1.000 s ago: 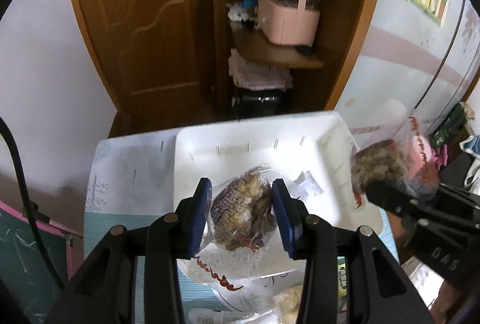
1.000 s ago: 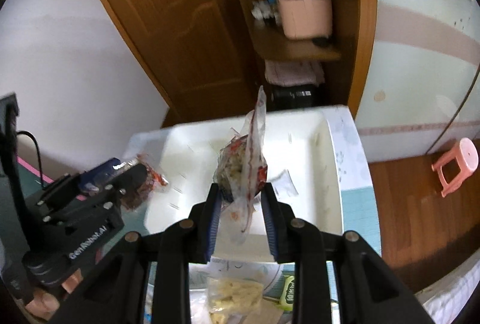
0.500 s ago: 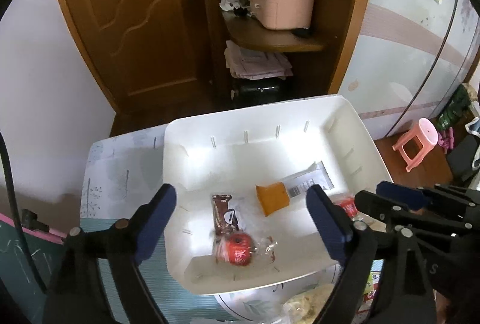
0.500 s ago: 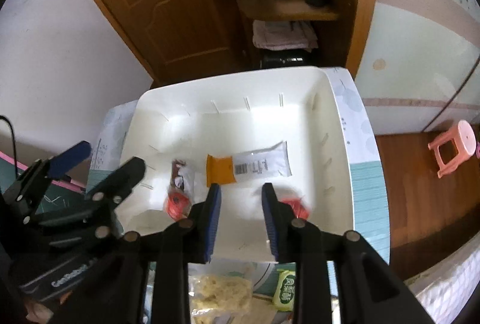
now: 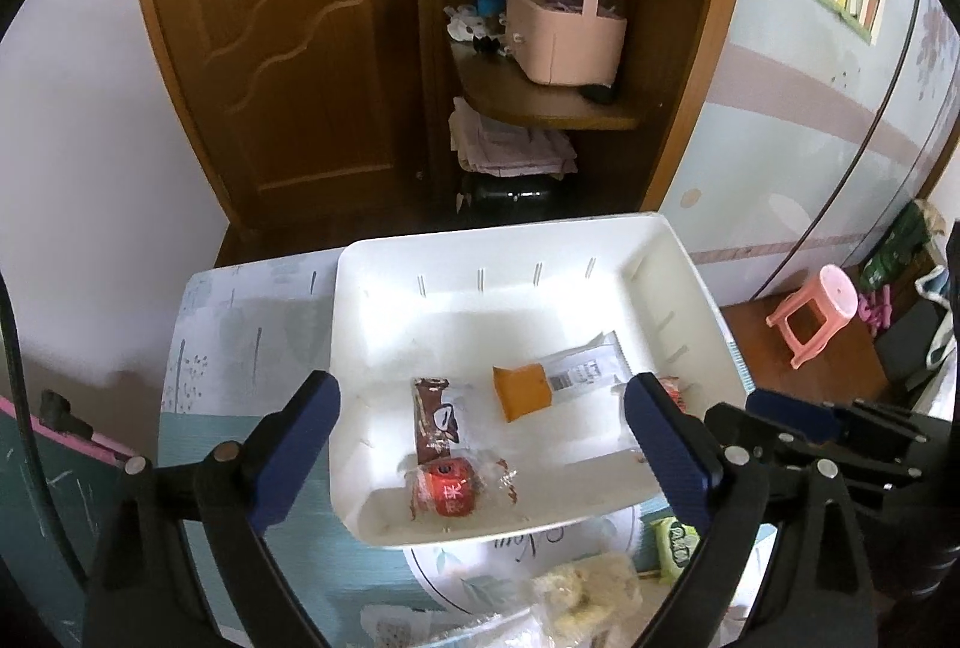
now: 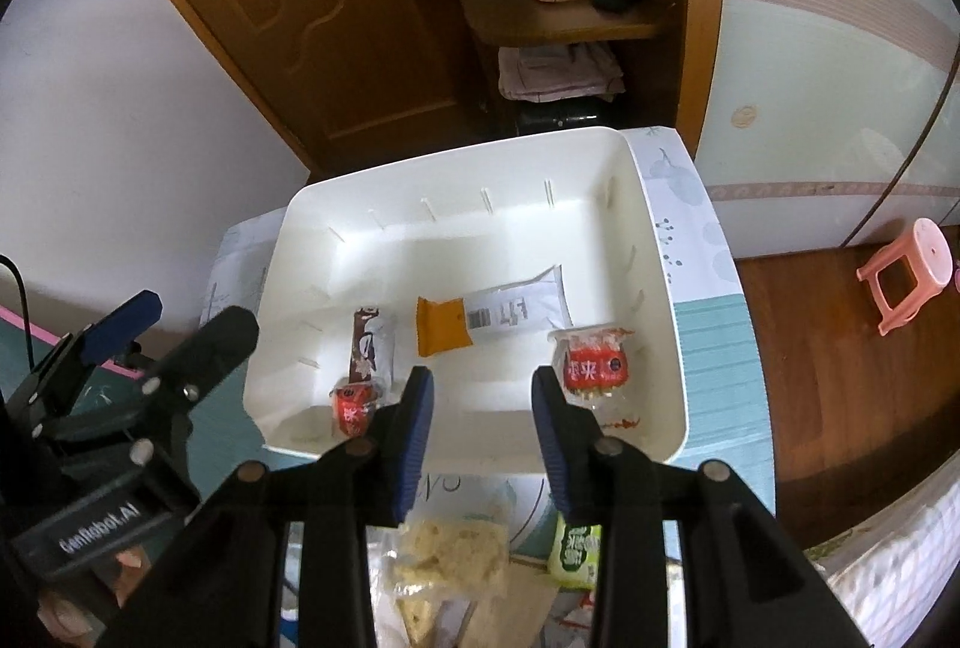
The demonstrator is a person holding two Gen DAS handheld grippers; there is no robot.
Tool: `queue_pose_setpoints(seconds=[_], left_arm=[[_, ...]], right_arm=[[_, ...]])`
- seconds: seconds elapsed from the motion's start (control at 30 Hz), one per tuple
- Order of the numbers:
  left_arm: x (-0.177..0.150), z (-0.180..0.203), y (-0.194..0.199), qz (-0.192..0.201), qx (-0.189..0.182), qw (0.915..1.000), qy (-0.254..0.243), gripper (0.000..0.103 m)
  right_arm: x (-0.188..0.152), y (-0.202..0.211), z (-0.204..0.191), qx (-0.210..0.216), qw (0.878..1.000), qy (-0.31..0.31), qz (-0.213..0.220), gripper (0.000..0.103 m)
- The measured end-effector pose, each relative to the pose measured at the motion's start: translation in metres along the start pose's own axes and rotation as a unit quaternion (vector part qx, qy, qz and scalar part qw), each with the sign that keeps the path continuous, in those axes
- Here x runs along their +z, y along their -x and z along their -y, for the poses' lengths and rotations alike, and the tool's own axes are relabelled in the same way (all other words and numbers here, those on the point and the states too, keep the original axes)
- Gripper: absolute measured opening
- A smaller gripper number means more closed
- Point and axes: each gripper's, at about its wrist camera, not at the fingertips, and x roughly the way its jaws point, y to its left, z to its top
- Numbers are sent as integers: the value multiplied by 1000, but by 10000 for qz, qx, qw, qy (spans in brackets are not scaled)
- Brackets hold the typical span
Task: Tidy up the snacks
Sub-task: 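Carry both nut cakes into the white tray and release them, then move both tools back over the remaining snacks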
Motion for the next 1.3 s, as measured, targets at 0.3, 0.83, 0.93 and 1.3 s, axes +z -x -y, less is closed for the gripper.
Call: queue_pose_setpoints(seconds=[0.3,0.83,0.93,1.3], left_arm=[[-18,-3,48,224,-52,9996,164,95],[-87,-19,126,336,-87,9994,75,96],[-103,-27,136,356,56,9993,119,96],[-156,-69,131,-101,815,9932,830,96]], right_arm=[[-26,37,3,116,9998,13,144,35],[-98,111,16,228,9987,-18,453,45],[-112,118,19,188,9988,-8,454,45],[-171,114,36,113,9995,-120,251,47]])
